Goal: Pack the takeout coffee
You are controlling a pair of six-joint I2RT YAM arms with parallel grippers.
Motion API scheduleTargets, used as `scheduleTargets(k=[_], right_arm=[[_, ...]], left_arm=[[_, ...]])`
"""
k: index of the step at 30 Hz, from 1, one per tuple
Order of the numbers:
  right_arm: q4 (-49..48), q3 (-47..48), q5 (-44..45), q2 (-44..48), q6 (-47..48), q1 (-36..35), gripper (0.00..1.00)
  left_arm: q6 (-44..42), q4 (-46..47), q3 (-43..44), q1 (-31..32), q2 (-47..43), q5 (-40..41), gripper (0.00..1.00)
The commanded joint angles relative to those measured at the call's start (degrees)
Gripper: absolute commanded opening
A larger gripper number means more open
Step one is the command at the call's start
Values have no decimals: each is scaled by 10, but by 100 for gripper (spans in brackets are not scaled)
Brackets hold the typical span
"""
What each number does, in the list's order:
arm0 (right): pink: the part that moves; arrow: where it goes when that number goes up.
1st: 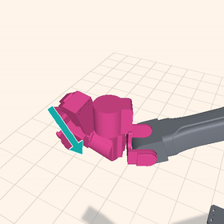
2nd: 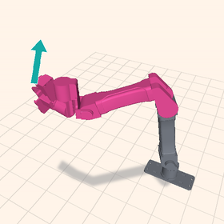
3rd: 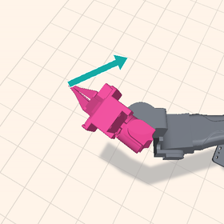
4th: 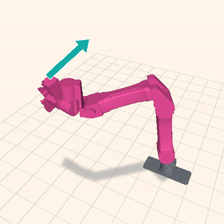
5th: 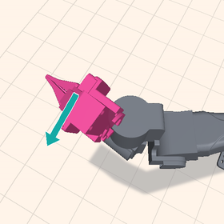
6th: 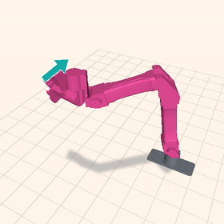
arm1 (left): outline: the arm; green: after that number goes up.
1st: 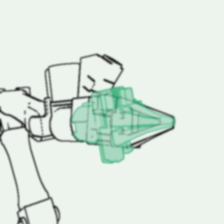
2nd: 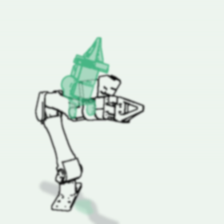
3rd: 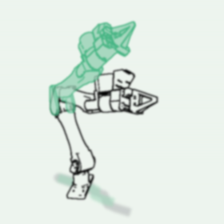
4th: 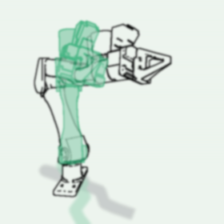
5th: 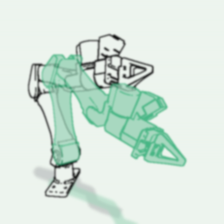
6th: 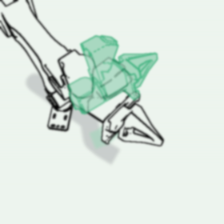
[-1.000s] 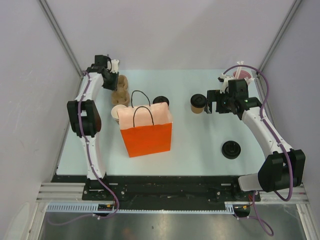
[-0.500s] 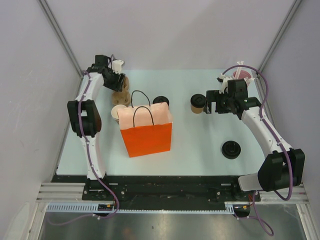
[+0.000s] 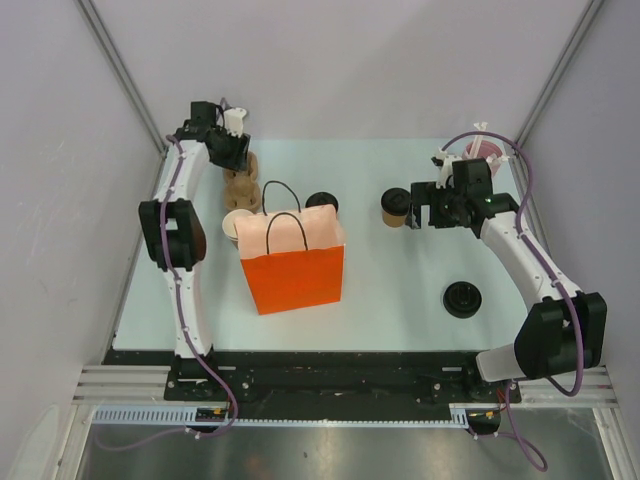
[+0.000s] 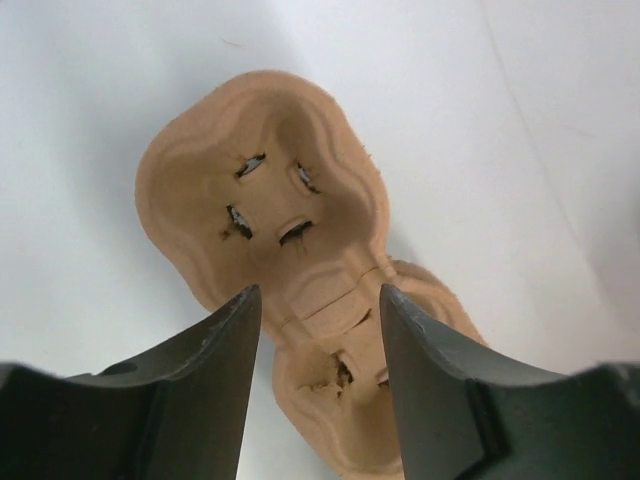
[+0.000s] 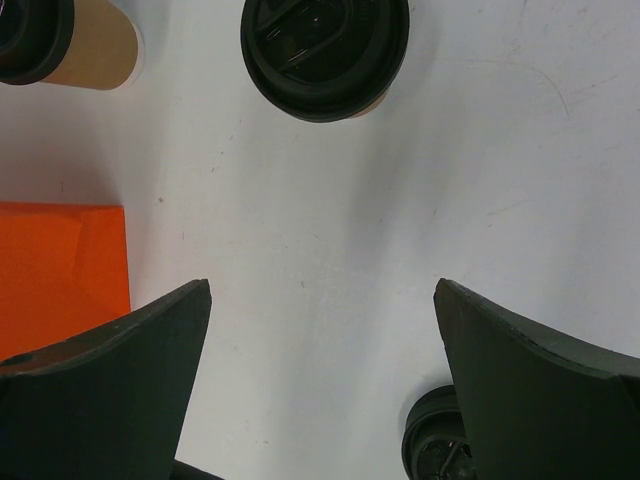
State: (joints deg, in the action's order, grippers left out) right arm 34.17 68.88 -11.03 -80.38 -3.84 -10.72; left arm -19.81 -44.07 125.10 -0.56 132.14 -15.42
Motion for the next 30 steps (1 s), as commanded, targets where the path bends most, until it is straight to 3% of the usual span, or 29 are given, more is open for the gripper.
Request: scheduleTargets(k=[1, 12, 22, 24, 26, 30], right_arm=[[5, 2, 2, -10, 2, -7, 100], [8, 2, 9, -8, -5, -9, 100], [6, 3, 8, -8, -5, -10, 100], [6, 3, 7, -8, -5, -9, 100], [8, 4, 7, -9, -2, -9, 100], [10, 3, 7, -12, 1, -10, 100]], left_arm=[[53, 12, 47, 0, 5, -56, 56], [43, 13, 62, 28, 58, -8, 54], [44, 12, 60, 28, 53, -1, 31], [42, 12, 61, 27, 59, 12, 32], [42, 13, 61, 27, 67, 21, 45], [46, 13, 64, 33, 86, 34, 54]])
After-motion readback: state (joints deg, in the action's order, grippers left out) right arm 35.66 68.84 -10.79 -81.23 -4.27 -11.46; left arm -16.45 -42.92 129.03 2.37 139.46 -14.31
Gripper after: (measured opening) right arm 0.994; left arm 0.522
